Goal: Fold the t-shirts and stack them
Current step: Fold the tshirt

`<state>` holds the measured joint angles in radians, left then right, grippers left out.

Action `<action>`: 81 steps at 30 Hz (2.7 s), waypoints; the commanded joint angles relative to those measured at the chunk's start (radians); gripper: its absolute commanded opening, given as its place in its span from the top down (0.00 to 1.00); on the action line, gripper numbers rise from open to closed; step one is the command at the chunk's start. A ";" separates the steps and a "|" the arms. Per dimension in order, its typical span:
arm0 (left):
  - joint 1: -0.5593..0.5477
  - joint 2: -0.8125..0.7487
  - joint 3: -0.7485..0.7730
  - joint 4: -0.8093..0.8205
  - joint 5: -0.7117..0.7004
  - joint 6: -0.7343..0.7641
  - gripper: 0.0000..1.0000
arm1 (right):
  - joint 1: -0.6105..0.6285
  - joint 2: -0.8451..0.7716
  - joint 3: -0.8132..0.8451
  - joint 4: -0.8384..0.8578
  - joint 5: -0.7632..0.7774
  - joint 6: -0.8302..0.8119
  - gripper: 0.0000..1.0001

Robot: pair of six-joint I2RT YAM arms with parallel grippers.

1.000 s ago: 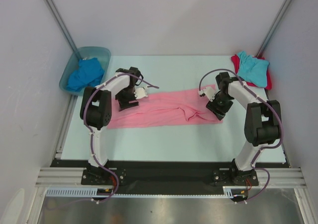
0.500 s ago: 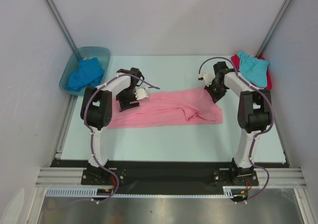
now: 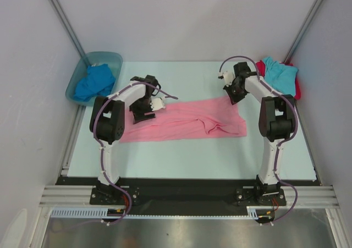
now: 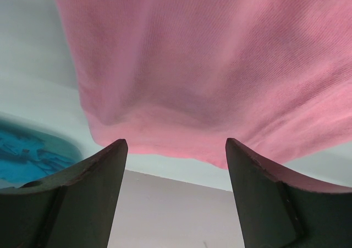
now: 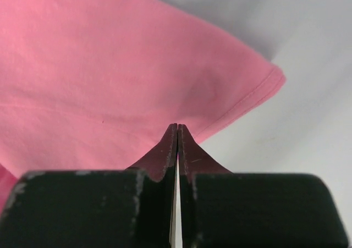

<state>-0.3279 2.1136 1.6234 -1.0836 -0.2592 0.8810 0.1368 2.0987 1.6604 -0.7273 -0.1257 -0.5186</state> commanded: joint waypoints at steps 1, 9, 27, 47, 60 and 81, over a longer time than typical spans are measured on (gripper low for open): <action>-0.008 -0.020 -0.003 -0.007 -0.012 -0.020 0.22 | 0.007 0.052 0.033 0.046 -0.005 0.042 1.00; -0.007 -0.066 -0.011 -0.001 -0.061 0.007 0.21 | 0.004 0.136 0.027 0.081 0.004 0.075 1.00; -0.005 -0.211 -0.069 0.106 -0.176 0.018 0.19 | -0.100 0.328 0.234 0.117 0.196 0.008 1.00; -0.056 -0.420 -0.293 0.125 0.043 0.137 0.19 | -0.151 0.366 0.355 0.085 0.216 -0.006 1.00; -0.066 -0.293 -0.334 0.252 0.058 0.294 0.22 | -0.144 0.337 0.320 0.089 0.210 0.009 1.00; -0.083 -0.221 -0.224 0.130 0.081 0.250 0.24 | -0.140 0.330 0.334 0.094 0.222 0.008 1.00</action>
<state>-0.3996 1.9244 1.3525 -0.8902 -0.2050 1.1339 0.0185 2.4115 2.0216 -0.5762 0.0204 -0.4984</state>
